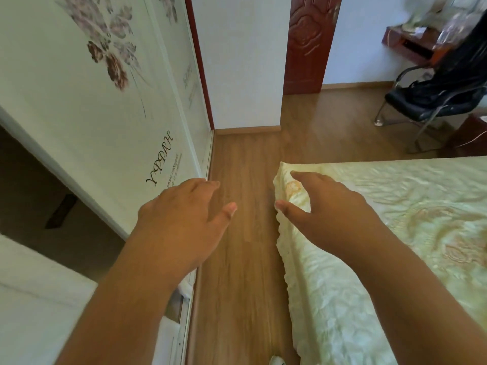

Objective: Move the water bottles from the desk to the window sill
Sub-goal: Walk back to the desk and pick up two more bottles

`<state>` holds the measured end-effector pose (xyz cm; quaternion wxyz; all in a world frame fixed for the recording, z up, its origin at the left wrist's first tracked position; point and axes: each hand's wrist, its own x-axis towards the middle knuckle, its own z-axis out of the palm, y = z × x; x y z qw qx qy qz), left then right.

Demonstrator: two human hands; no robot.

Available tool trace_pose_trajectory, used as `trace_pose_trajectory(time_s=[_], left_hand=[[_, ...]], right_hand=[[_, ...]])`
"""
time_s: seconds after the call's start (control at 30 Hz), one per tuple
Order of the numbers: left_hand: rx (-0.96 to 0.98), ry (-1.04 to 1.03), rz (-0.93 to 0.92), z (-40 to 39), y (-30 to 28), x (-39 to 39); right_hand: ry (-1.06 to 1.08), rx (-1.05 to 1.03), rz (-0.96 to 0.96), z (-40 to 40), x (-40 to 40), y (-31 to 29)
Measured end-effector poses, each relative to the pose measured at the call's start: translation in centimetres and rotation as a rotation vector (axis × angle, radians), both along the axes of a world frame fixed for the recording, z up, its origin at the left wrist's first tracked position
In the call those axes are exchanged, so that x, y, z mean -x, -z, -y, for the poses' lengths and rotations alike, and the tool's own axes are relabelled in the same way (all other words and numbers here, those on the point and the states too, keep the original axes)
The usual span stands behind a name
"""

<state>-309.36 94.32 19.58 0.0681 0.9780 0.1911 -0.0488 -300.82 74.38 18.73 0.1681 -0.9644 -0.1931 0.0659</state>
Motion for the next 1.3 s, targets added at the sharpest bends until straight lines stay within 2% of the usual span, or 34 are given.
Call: trace_pose_trajectory(time_s=[0.3,0.77,0.97,1.3], left_hand=[[0.015,-0.015,-0.008,2.0,0.8,-6.0],[0.058,0.13,0.017,1.8,1.9,-16.2],[0.097,0.176,0.009,-2.6,2.6,-22.2],[0.123,0.214,0.049,-13.2,3.0,-31.3]], right_hand=[[-0.043,-0.026,-0.013,2.1,-6.7,0.7],[0.092,-0.018,-0.068,2.8,-14.4,1.8],[0.146,0.028,-0.071,-1.0,-18.8,2.2],[0.167,0.058,-0.025,-12.3,-27.6,1.3]])
